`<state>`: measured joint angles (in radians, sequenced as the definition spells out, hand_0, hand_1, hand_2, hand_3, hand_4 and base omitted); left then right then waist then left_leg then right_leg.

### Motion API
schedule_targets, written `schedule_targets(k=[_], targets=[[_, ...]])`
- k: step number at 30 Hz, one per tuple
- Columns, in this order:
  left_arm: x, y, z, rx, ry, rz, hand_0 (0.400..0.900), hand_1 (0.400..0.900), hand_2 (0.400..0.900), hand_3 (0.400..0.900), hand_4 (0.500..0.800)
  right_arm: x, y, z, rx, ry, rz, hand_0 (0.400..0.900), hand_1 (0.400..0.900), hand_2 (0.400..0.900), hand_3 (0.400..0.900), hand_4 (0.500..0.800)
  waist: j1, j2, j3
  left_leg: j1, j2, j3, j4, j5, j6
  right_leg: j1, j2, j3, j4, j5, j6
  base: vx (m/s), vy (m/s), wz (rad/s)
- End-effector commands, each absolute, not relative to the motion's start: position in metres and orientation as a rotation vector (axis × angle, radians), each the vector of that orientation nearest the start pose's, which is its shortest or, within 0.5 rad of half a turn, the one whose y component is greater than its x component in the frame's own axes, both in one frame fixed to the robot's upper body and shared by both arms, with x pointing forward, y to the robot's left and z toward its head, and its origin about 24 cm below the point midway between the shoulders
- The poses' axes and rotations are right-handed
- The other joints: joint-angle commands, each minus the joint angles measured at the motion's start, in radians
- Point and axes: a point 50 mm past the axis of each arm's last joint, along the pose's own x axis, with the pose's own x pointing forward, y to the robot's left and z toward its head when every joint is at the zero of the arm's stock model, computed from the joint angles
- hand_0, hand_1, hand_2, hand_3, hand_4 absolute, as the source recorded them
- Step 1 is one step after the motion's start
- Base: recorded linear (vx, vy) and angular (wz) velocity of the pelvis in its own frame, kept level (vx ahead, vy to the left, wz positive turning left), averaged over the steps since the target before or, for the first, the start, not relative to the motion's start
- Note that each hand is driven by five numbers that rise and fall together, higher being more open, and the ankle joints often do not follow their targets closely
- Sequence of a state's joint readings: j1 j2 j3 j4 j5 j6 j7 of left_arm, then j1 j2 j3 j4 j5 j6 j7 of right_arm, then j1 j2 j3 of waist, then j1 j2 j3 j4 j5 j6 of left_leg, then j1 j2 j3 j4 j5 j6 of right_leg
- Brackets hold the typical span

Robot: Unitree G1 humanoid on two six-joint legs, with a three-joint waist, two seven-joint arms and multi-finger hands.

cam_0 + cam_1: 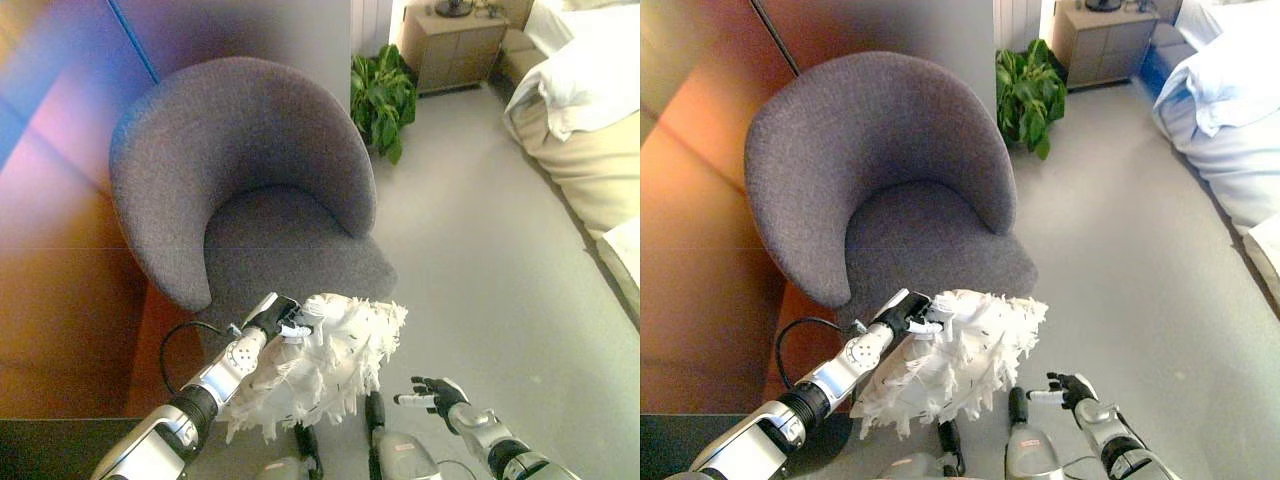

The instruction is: Pick up the pillow and put it on the sofa.

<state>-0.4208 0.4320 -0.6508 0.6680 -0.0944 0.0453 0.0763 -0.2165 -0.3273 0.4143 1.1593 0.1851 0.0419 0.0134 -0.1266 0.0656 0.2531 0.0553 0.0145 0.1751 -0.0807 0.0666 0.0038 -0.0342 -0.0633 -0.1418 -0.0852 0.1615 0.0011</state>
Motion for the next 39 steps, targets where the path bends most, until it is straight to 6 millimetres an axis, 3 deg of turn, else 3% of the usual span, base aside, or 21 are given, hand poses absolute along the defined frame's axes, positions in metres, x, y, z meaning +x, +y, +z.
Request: schedule_targets(k=[1,9,14,17,19,20,28,32,39], targets=[[0.339,0.144,0.06,0.606,0.054,-0.345,0.4,0.4,0.4,0.4,0.5,0.15,-0.241,-0.142,-0.406,1.14,0.08,0.9,0.9,0.9,0.9,0.8,0.053,-0.025,-0.12,-0.012,0.025,-0.031,0.108,-0.102,-0.045,0.039,-0.05,0.031,0.112,-0.161,0.095,0.07,0.013,0.06],[0.361,0.146,0.13,0.63,-0.069,-0.339,0.4,0.4,0.4,0.4,0.5,0.142,-0.245,-0.144,-0.421,1.175,0.103,0.9,0.9,0.9,0.9,0.8,0.057,-0.022,-0.167,0.014,0.023,-0.043,0.094,-0.101,-0.045,0.074,-0.049,0.018,0.106,-0.172,0.095,0.05,-0.005,0.04],[0.374,0.147,0.188,0.616,-0.154,-0.303,0.4,0.4,0.4,0.4,0.5,0.142,-0.246,-0.144,-0.409,1.186,0.109,0.9,0.9,0.9,0.9,0.8,0.057,-0.02,-0.193,0.027,0.021,-0.049,0.08,-0.097,-0.045,0.089,-0.046,0.014,0.1,-0.174,0.099,0.06,-0.023,0.04],[0.38,0.156,0.216,0.58,-0.177,-0.253,0.4,0.4,0.4,0.4,0.5,0.14,-0.246,-0.145,-0.402,1.2,0.111,0.9,0.9,0.9,0.9,0.8,0.056,-0.016,-0.206,0.03,0.019,-0.049,0.08,-0.098,-0.045,0.093,-0.046,0.012,0.099,-0.176,0.101,0.05,-0.021,0.02],[0.385,0.174,0.232,0.503,-0.175,-0.189,0.4,0.4,0.4,0.4,0.5,0.135,-0.248,-0.146,-0.397,1.216,0.108,0.9,0.9,0.9,0.9,0.8,0.056,-0.009,-0.216,0.035,0.016,-0.049,0.078,-0.099,-0.043,0.099,-0.047,0.012,0.096,-0.177,0.103,0.06,-0.012,0.03],[0.386,0.177,0.234,0.48,-0.172,-0.173,0.4,0.4,0.4,0.4,0.5,0.134,-0.248,-0.147,-0.396,1.219,0.107,0.9,0.9,0.9,0.9,0.8,0.056,-0.008,-0.217,0.036,0.015,-0.05,0.078,-0.099,-0.043,0.1,-0.047,0.012,0.095,-0.176,0.103,0.06,-0.005,0.02],[0.386,0.258,0.248,0.204,-0.119,0.124,0.4,0.4,0.4,0.4,0.5,0.111,-0.253,-0.153,-0.377,1.273,0.068,0.9,0.9,0.9,0.9,0.8,0.063,0.009,-0.24,0.043,0.004,-0.06,0.052,-0.091,-0.042,0.114,-0.04,0.001,0.083,-0.179,0.103,0.06,0.004,0.05],[0.379,0.296,0.242,0.134,-0.066,0.26,0.4,0.4,0.4,0.4,0.5,0.101,-0.257,-0.154,-0.38,1.288,0.058,0.9,0.9,0.9,0.9,0.8,0.064,0.012,-0.247,0.039,0.002,-0.063,0.051,-0.089,-0.041,0.114,-0.037,0.0,0.082,-0.18,0.102,0.08,0.018,0.03],[0.371,0.333,0.222,0.153,0.05,0.443,0.4,0.4,0.4,0.4,0.5,0.09,-0.26,-0.156,-0.398,1.317,0.082,0.9,0.9,0.9,0.9,0.8,0.05,0.01,-0.247,0.036,0.005,-0.061,0.035,-0.083,-0.041,0.109,-0.029,0.008,0.082,-0.186,0.1,0.09,0.041,0.02]])
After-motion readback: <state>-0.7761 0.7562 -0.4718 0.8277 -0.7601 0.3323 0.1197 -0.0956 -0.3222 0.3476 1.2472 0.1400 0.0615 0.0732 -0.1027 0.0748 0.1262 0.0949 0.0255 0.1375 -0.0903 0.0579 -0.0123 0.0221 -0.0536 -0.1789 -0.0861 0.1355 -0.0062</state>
